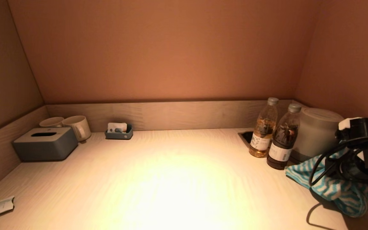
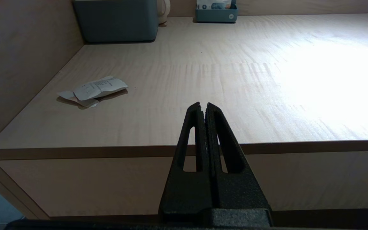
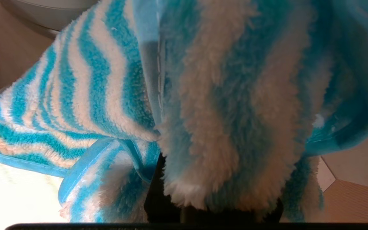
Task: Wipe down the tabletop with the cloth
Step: Place the tablecloth
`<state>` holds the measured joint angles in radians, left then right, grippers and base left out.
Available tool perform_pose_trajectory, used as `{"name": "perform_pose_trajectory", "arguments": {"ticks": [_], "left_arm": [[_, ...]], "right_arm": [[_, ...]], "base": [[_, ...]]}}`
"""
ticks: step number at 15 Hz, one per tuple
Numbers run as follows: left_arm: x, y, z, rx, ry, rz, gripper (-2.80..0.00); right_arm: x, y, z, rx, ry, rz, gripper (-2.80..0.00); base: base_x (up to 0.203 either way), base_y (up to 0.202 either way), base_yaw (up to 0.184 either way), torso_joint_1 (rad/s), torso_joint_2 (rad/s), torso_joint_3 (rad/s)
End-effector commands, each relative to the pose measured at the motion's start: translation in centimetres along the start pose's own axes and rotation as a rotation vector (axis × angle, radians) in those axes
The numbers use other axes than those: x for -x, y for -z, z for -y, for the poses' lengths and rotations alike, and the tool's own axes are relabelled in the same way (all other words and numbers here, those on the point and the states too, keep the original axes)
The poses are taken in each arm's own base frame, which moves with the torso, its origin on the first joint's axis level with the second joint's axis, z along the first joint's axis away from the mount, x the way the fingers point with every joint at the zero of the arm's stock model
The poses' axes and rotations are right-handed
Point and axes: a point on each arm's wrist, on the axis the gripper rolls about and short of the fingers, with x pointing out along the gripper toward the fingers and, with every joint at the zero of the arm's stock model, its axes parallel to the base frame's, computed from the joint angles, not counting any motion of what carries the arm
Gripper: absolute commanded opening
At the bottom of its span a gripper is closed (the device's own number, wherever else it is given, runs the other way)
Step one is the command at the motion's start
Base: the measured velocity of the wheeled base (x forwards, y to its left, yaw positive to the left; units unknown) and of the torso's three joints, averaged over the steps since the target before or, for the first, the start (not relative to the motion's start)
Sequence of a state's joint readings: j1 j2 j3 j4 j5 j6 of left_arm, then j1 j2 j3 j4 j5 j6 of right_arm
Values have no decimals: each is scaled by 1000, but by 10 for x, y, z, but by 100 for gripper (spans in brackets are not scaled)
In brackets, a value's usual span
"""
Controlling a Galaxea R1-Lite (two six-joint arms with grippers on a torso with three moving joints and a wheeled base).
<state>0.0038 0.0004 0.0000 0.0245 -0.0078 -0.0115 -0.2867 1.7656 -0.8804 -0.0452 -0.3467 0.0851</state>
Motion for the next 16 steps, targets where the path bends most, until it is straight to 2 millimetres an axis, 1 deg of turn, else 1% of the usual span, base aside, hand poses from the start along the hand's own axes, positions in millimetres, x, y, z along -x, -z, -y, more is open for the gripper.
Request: {"name": "perform_pose_trajectory", "arguments": {"ticks": [1, 3, 4, 5, 8, 9, 12, 14, 16], "left_arm": [[0, 0, 0, 1, -1, 0, -280], [0, 0, 0, 1, -1, 0, -280], [0, 0, 0, 1, 0, 0, -280], [0, 0, 0, 1, -1, 0, -280], [0, 0, 0, 1, -1, 0, -280], [0, 0, 0, 1, -1, 0, -280], [0, 0, 0, 1, -1, 0, -280], [0, 0, 0, 1, 1, 0, -280], [0, 0, 0, 1, -1, 0, -280]], "right_arm": [[-6, 1, 2, -3, 8, -17, -280], [-7, 0, 2, -5, -7, -19, -280], [-7, 0, 2, -5, -8, -18, 0], [-7, 1, 2, -7, -9, -18, 0], [3, 0, 5, -14, -10, 3, 0], [14, -3, 9, -22, -12, 33, 0], [60, -8, 24, -50, -21, 146, 0], [82, -4, 31, -51, -34, 167, 0], [109, 2, 39, -47, -67, 176, 0]], "base": [[0, 0, 0, 0, 0, 0], [0, 0, 0, 0, 0, 0], [0, 0, 0, 0, 0, 0], [0, 0, 0, 0, 0, 0], [0, 0, 0, 0, 0, 0], [0, 0, 0, 0, 0, 0], [0, 0, 0, 0, 0, 0], [0, 0, 0, 0, 0, 0], [0, 0, 0, 0, 0, 0]]}}
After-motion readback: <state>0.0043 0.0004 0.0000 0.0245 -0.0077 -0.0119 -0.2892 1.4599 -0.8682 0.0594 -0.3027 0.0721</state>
